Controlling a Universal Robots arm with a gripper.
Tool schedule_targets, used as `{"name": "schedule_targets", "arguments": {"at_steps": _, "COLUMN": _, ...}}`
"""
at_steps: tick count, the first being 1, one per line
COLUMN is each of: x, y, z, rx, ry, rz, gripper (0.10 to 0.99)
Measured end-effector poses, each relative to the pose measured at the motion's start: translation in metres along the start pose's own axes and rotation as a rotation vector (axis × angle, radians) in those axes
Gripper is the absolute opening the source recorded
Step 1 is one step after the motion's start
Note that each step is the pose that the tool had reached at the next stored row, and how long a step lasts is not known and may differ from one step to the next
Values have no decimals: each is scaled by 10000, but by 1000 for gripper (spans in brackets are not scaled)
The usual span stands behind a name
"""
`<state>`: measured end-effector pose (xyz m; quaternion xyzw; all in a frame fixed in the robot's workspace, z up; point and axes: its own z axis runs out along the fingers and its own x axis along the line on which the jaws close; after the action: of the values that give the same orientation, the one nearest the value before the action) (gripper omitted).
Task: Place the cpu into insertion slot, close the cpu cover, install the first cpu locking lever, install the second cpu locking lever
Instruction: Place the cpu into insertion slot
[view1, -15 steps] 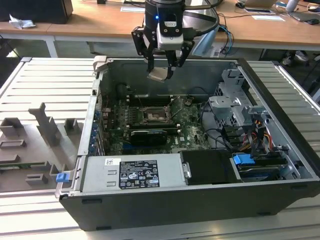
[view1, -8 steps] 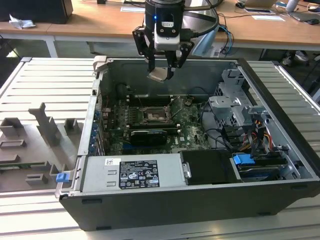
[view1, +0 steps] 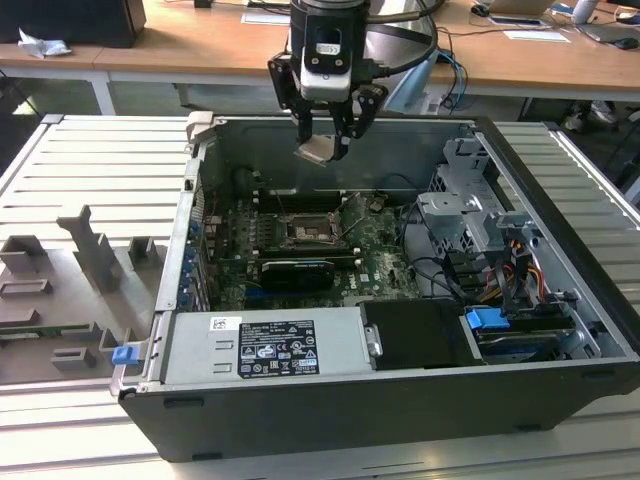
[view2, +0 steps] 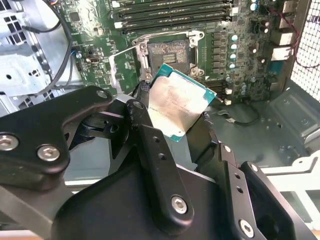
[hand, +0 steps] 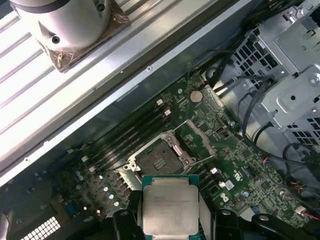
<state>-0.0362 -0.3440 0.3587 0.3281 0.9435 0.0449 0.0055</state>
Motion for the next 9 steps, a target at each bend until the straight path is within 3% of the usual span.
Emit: {"name": "schedule_targets", "arguments": {"at_steps": 9, "x": 1, "y": 1, "z": 7, "rx": -25, "ry": -117, "rz": 1318, "gripper": 541}}
